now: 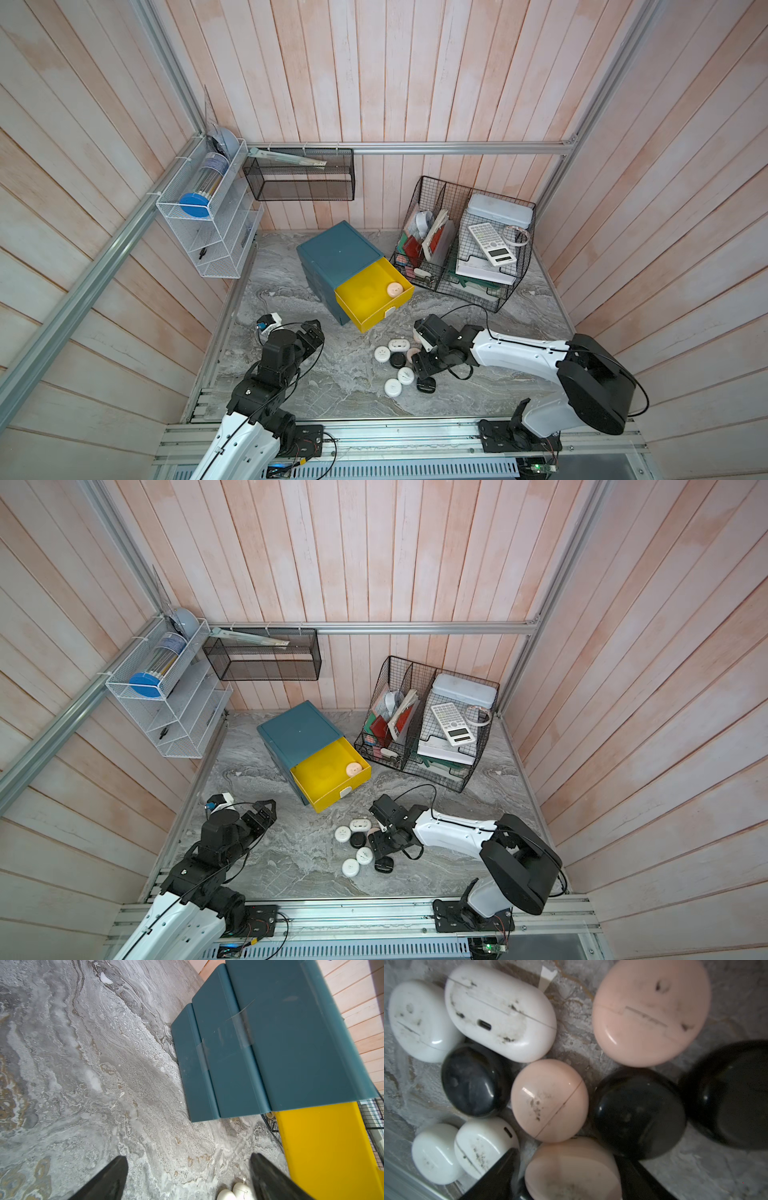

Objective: Put the bluetooth earphones in the drawer according to color
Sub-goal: Pick up the Bluetooth earphone from the center of the board.

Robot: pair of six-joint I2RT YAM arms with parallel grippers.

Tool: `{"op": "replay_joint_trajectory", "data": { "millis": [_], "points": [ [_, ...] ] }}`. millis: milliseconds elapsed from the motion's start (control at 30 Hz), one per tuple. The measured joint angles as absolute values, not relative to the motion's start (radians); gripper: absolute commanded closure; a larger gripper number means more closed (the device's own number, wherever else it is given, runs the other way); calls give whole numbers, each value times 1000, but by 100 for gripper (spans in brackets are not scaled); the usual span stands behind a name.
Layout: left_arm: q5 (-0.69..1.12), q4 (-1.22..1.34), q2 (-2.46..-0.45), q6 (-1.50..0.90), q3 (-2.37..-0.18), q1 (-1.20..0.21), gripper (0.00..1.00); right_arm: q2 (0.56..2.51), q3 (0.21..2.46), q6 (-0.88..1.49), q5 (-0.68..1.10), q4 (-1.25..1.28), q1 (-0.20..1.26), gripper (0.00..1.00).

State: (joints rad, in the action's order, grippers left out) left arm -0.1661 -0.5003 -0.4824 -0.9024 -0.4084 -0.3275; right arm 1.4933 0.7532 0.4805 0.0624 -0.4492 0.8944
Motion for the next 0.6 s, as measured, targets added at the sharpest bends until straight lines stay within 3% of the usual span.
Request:
{"op": "replay_joint_trajectory", "data": {
  "millis": [200, 333, 600],
  "points": [
    [-166, -500, -482, -902, -408, -327, 3, 1511, 770, 521, -12, -491, 892, 32],
    [-166, -500, -482, -902, -408, -327, 3, 1502, 765, 544, -31, -513, 864, 32],
    [-166, -501, -482, -902, -408, -327, 3, 1439, 712, 581, -48, -533, 793, 16]
  ]
}}
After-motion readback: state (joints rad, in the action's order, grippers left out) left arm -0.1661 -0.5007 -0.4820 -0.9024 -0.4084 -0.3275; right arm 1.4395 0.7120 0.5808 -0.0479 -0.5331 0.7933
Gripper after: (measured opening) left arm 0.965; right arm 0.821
